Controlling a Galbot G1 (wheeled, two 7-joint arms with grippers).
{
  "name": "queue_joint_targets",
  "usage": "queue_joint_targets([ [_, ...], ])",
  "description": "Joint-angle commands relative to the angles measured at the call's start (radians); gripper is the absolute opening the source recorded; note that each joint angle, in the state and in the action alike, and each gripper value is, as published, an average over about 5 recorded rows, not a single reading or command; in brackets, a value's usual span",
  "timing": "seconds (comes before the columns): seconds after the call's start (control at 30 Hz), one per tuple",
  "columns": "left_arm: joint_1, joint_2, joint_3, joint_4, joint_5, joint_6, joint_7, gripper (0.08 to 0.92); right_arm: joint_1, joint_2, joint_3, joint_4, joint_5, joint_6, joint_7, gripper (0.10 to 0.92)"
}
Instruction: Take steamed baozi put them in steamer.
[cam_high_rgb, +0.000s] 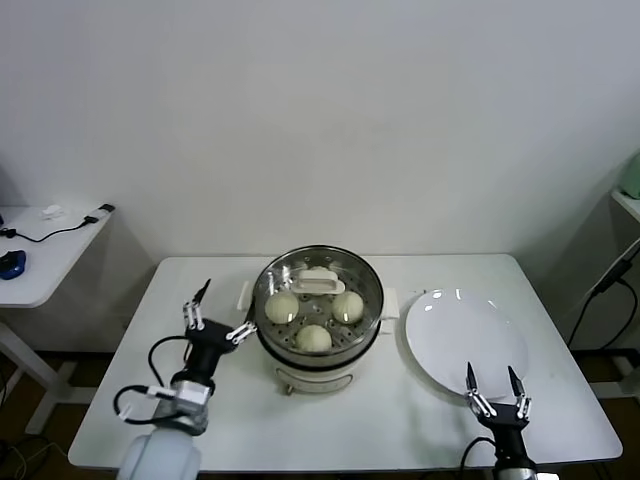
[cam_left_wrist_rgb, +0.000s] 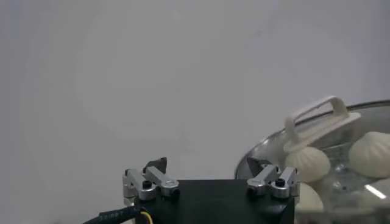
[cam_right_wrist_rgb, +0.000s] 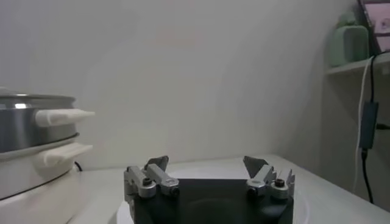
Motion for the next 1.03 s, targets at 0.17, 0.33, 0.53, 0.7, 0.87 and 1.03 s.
queue_joint_targets([
  [0.17, 0.159, 0.067, -0.143, 0.264, -0.599, -0.338, -0.006, 0.823, -0.005, -0.008, -0.002, -0.002, -0.017, -0.032, 0.013, 0.823],
  [0.33, 0.159, 0.053, -0.125, 0.308, -0.572, -0.37, -0.007, 0.823, -0.012, -0.021, -0.005, -0.004, -0.011, -0.027, 0.007, 0.823],
  [0.53, 0.163, 0.043, -0.118, 0.314, -0.552, -0.381, -0.007, 0.823, -0.018, -0.025, -0.007, -0.004, -0.012, -0.027, 0.0, 0.823],
  [0.7, 0.166, 0.036, -0.115, 0.313, -0.541, -0.386, -0.007, 0.823, -0.024, -0.025, -0.008, -0.004, -0.014, -0.03, -0.003, 0.823],
  [0.87, 0.167, 0.033, -0.107, 0.311, -0.523, -0.392, -0.007, 0.823, -0.03, -0.025, -0.004, 0.001, -0.013, -0.032, 0.001, 0.823],
  [1.03, 0.167, 0.033, -0.098, 0.311, -0.51, -0.393, -0.007, 0.823, -0.031, -0.025, 0.001, -0.002, -0.011, -0.03, 0.002, 0.823],
])
